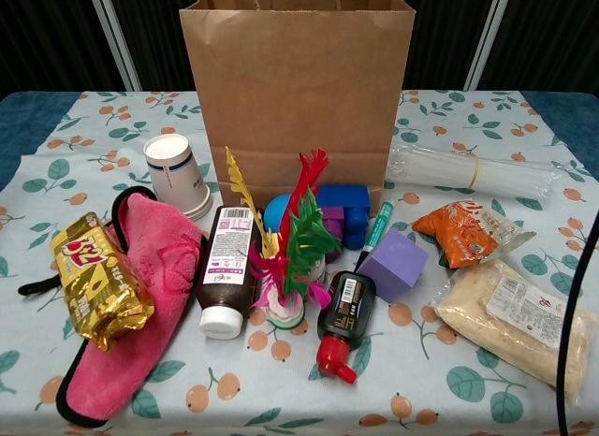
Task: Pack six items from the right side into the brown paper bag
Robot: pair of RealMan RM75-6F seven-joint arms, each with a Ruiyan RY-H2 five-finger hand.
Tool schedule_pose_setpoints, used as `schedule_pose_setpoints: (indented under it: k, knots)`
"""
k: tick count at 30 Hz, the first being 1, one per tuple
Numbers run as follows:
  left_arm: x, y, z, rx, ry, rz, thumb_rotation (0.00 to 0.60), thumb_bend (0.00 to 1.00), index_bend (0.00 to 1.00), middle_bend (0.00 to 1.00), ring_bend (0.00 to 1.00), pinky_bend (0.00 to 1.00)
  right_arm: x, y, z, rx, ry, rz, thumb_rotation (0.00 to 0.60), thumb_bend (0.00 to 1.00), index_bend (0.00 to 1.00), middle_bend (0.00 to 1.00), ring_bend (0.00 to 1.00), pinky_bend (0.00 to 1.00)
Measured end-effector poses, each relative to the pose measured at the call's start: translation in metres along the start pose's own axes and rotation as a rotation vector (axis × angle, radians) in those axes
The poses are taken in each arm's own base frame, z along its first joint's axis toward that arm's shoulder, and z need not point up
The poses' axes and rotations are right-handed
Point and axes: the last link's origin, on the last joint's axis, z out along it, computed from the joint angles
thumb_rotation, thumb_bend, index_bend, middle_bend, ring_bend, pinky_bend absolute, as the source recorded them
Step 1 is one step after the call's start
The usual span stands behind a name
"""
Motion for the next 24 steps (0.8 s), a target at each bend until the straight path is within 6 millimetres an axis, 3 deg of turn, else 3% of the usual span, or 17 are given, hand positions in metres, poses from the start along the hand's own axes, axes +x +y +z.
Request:
schedule_pose_setpoints:
  k: [4,8,13,16,19,24]
  knots:
    - [-0.002,0.003,0.000,-0.011,-0.009,-0.005,0.600,0.02,0.10,0.13,0.03,0.15,0.038,0.032,-0.025,-0.019,0.132,-0.124,0.600,0.00,0.36,0.37,0.20,0.19]
    - [-0.001,0.007,0.000,-0.024,0.003,-0.008,0.600,0.02,0.10,0.13,0.03,0.15,0.046,0.077,-0.063,-0.083,0.137,-0.274,0.600,0.00,0.35,0.36,0.19,0.18]
    - [-0.003,0.012,-0.005,-0.028,0.005,-0.012,0.600,0.02,0.10,0.13,0.03,0.15,0.025,0.144,-0.128,-0.197,-0.002,-0.409,0.600,0.00,0.30,0.32,0.15,0.16]
    - [-0.002,0.014,-0.008,-0.035,-0.002,-0.005,0.600,0.02,0.10,0.13,0.03,0.15,0.010,0.175,-0.153,-0.233,-0.087,-0.468,0.600,0.00,0.27,0.29,0.12,0.10]
    - [-0.001,0.015,-0.010,-0.040,-0.001,0.001,0.600,0.02,0.10,0.13,0.03,0.15,-0.005,0.198,-0.162,-0.242,-0.144,-0.521,0.600,0.00,0.27,0.27,0.08,0.01]
    - [-0.001,0.013,-0.014,-0.031,-0.003,0.003,0.600,0.02,0.10,0.13,0.03,0.15,-0.039,0.213,-0.164,-0.222,-0.255,-0.563,0.600,0.00,0.24,0.21,0.03,0.00]
